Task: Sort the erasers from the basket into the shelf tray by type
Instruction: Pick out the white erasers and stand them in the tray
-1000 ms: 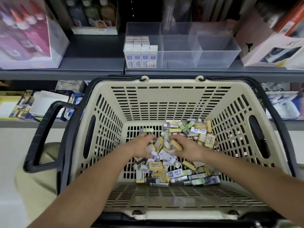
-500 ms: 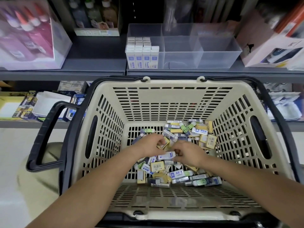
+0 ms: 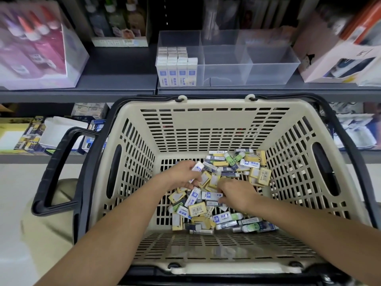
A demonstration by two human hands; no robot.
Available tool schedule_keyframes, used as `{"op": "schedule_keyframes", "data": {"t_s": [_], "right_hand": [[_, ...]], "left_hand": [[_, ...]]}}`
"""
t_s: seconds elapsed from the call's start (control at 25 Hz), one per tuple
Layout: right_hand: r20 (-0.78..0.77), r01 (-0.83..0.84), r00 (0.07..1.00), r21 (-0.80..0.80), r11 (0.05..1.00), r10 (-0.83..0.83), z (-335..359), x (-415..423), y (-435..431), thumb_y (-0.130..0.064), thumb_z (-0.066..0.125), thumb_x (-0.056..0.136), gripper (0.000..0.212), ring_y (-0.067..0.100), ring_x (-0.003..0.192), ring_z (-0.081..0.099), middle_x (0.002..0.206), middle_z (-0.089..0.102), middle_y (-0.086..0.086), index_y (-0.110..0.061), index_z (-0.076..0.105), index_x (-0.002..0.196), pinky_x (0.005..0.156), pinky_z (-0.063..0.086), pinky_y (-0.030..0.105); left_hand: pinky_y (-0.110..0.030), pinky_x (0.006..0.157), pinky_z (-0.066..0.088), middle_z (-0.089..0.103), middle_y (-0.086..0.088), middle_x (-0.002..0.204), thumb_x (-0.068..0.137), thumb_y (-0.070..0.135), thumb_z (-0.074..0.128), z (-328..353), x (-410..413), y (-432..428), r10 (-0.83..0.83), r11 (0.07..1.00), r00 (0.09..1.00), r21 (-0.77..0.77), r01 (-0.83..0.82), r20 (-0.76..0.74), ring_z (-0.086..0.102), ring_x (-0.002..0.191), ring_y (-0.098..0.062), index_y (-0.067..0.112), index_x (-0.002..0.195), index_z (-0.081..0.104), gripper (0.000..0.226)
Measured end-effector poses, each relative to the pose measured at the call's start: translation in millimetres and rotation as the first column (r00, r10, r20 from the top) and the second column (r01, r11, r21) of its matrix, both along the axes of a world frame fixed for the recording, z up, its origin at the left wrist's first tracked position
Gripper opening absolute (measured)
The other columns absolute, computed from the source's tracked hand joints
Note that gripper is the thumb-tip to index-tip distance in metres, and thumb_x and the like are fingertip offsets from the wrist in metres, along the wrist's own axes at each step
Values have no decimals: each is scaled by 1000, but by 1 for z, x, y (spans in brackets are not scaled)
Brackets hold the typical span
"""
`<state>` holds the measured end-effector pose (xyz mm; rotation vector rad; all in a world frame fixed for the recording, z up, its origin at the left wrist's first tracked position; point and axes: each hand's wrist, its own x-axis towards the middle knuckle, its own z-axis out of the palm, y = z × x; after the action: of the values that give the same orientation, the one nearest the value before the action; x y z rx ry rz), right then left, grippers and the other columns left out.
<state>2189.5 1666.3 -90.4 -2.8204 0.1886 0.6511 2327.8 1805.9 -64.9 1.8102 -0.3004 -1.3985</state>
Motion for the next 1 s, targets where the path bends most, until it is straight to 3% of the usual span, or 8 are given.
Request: {"op": "schedule_keyframes", "data": {"t_s": [0.12,0.24,0.44,0.52,0.6,0.8,0.92,1.0], "right_hand": [[-31,40,999,37,999,-39,-2,0,-1,-36,63,84,25,18,91,60,102,60,-1,-16,62,98,66,51,30],[-91,146,988,227,963,-128,-2,2,-8,-26,66,83,13,16,87,61,91,62,-3,-16,63,90,73,51,30],[-184,284,958,500,818,-220,15,12,-6,-17,62,87,12,6,68,64,77,63,-7,-23,52,82,57,43,17],[-212,363,931,622,694,-298,28,19,-7,-11,64,85,16,9,68,63,80,67,-2,-22,54,83,64,49,20],[-215,401,908,696,596,-360,38,24,-9,-2,68,80,19,18,76,63,89,67,5,-17,58,83,78,53,30],[-200,432,869,753,497,-452,48,27,-9,2,71,76,19,20,79,64,89,69,14,-14,62,79,81,53,28],[-171,438,847,761,478,-504,51,29,-14,-3,71,78,14,12,71,64,82,67,3,-14,65,83,73,53,21],[-166,460,786,801,384,-596,51,29,-19,-3,69,79,18,12,70,64,87,63,2,-16,64,90,68,53,20]], "left_hand": [[-25,59,45,55,-7,81,100,24,40,2,2,-2,165,985,967,-25,-173,-192,50,66,-15,6,102,61,28],[-27,63,51,60,-8,88,98,20,43,5,4,0,222,972,943,-15,-233,-250,57,71,-16,4,108,58,24],[-33,73,52,70,-9,96,87,9,63,7,1,0,179,984,973,19,-178,-145,65,78,-16,8,110,38,34],[-30,69,50,71,-7,92,84,6,66,5,-1,-2,142,990,986,27,-141,-82,66,76,-14,11,109,40,37],[-29,70,49,70,-4,89,89,8,60,4,-1,-3,99,995,994,23,-97,-53,65,76,-13,9,109,52,22],[-23,54,48,65,-2,78,91,19,58,8,0,-2,43,996,987,81,-30,-156,61,66,-11,11,95,54,10],[-26,61,48,64,-4,80,92,19,58,8,3,-1,184,983,968,44,-179,-173,59,68,-15,9,104,50,17],[-27,61,47,65,-5,80,95,20,52,8,4,-3,314,949,937,18,-315,-152,59,67,-15,9,108,49,17]]}}
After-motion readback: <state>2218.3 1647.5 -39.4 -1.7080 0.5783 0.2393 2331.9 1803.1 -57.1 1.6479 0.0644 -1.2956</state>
